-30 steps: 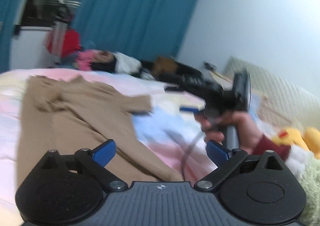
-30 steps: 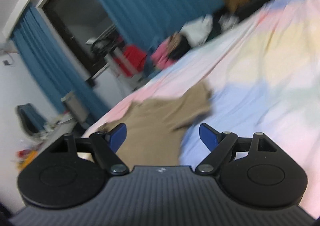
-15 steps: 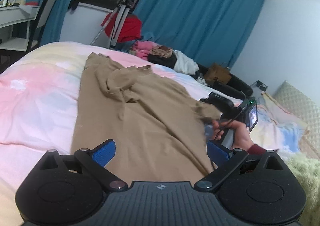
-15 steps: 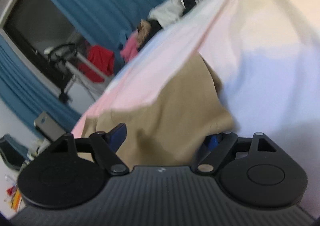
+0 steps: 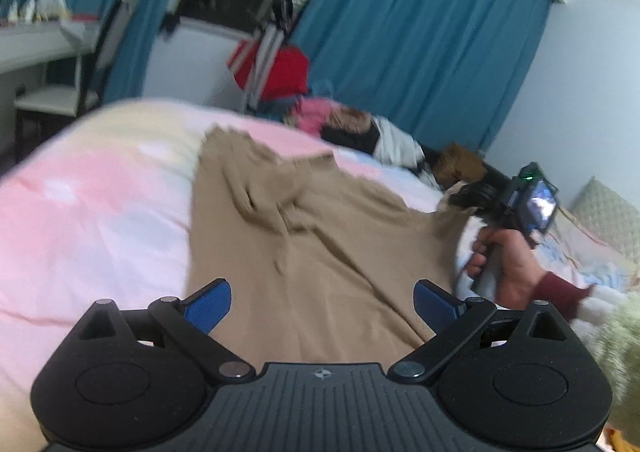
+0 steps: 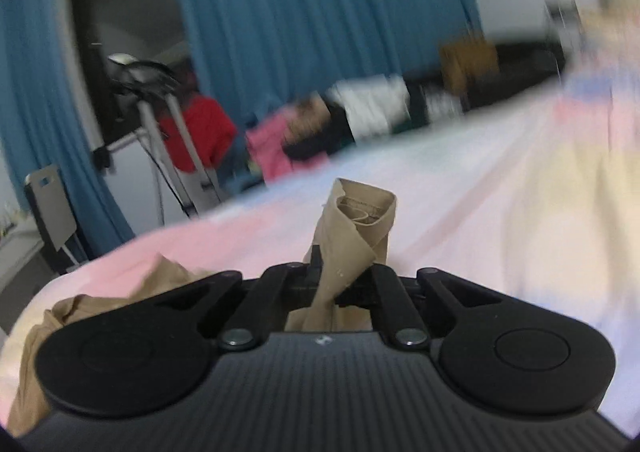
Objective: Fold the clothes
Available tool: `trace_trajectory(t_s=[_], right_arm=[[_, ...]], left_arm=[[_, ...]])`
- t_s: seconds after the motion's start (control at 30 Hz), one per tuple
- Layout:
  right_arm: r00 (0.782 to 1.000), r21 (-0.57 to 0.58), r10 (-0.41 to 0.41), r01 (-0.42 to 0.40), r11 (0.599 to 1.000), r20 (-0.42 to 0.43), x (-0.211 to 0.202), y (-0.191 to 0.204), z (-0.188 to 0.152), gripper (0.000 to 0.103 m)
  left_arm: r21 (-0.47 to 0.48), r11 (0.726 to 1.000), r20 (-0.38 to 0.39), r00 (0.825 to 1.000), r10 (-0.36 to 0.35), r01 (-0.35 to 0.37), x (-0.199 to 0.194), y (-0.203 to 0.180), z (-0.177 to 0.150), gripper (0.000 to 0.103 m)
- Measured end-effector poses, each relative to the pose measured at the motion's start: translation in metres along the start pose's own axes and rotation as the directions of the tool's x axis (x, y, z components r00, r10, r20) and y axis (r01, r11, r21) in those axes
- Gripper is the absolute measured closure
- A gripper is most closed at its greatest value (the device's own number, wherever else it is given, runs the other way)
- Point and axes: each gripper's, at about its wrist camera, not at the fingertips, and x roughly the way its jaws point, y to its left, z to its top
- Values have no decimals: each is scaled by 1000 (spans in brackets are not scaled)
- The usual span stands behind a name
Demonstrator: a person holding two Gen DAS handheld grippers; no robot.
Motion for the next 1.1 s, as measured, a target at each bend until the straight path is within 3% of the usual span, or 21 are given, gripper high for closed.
trace_trajectory(t_s=[0.17,0.33,0.4,0.5,0.6,0.67,0.7,0.73,0.87,1.1], right_arm=[[988,-246,118,-91,965,96,-42,88,11,96],[967,-429,254,-224,875,12,-48,191,-23,96],[961,-491,270,-261,831,-54,-39,224,-52,96],[960,-526,245,-279,803,-135,-18,249,-89,95],[937,-474,240,-336,814,-253,4,247,-108,92],[919,-421,249,-366,830,-306,7,238,-108,67],[916,-409,269,-377,831,-299,0,236,-105,43],[913,-397,288,-389,831,-290,-7,233,-103,30],[903,-372,358,-425,825,-236,-66,215,-81,27],[887,-207,411,-451,868,-210,-176,158,-47,27]], left_arm=[[9,999,75,996,49,-50,-36,9,15,4],[-20,993,97,988,121,-119,-54,30,26,4],[-49,991,94,987,132,-128,-57,41,27,4],[-61,985,71,984,164,-160,-53,54,26,4],[-58,982,45,982,182,-179,-47,63,23,4],[-65,981,35,982,184,-182,-38,65,23,4],[-67,981,27,983,184,-181,-33,65,22,4],[-68,981,18,983,183,-181,-29,66,21,4],[-52,981,-4,983,185,-185,-17,62,17,4],[2,984,6,984,179,-179,-20,35,11,4]])
